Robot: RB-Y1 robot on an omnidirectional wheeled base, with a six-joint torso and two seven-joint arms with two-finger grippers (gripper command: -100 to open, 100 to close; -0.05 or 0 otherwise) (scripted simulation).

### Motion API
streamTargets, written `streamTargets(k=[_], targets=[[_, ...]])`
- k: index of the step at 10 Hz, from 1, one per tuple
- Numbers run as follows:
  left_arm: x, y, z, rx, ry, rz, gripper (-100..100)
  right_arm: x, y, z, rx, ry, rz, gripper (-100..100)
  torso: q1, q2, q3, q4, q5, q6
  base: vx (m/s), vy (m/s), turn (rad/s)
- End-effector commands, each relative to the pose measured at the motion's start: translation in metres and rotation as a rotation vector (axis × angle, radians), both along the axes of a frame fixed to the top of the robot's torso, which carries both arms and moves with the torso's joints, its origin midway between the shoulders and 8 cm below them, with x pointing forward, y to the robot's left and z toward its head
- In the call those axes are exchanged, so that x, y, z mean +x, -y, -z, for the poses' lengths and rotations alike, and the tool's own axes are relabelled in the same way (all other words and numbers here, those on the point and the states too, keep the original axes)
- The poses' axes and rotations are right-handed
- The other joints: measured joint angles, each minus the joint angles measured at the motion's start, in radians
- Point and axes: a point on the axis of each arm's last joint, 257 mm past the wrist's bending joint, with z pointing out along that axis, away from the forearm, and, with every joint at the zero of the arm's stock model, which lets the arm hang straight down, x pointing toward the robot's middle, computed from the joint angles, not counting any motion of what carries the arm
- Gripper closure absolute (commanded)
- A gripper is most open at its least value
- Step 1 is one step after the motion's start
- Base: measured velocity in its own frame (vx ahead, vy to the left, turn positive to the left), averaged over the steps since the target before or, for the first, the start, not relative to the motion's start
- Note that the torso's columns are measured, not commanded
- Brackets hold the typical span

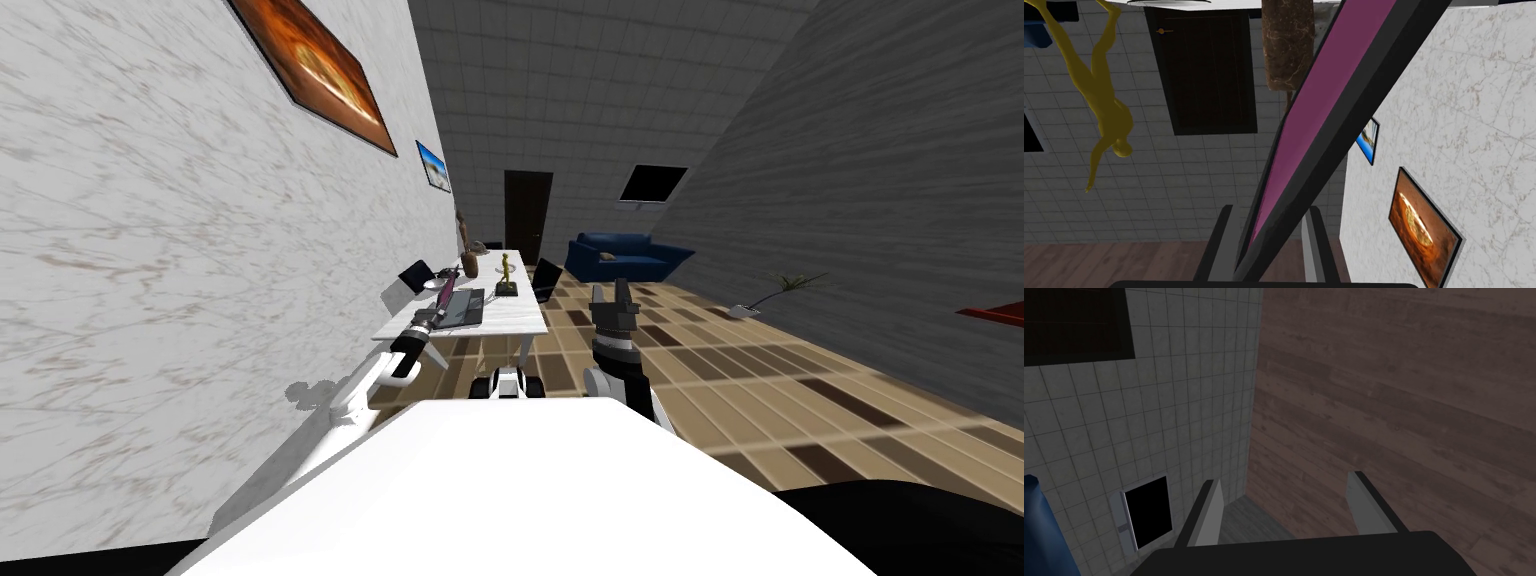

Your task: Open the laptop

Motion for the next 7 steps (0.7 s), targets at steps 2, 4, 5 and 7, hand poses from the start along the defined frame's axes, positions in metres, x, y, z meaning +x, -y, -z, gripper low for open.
streamTargets(k=[2, 4, 5, 7], targets=[[0.009, 0.007, 0.023, 0.081, -0.018, -0.027, 100, 0.000, 0.000, 0.000, 0.000, 0.000, 0.000, 0, 0.000, 0.000, 0.000, -0.002, 0.001, -0.001, -0.028, 0.037, 0.033], [0.017, 0.017, 0.033, 0.122, -0.023, -0.029, 100, 0.000, 0.000, 0.000, 0.000, 0.000, 0.000, 0, 0.000, -0.005, -0.003, -0.005, 0.002, -0.002, -0.025, 0.029, 0.041], [0.025, 0.030, 0.035, 0.165, -0.015, -0.024, 100, 0.000, 0.000, 0.000, 0.000, 0.000, 0.000, 0, 0.001, -0.007, -0.004, -0.007, 0.003, -0.001, -0.033, 0.030, 0.052], [0.033, 0.043, 0.045, 0.205, -0.024, -0.018, 100, 0.000, 0.000, 0.000, 0.000, 0.000, 0.000, 0, 0.002, -0.010, -0.005, -0.009, 0.005, -0.001, -0.030, 0.027, 0.027]])
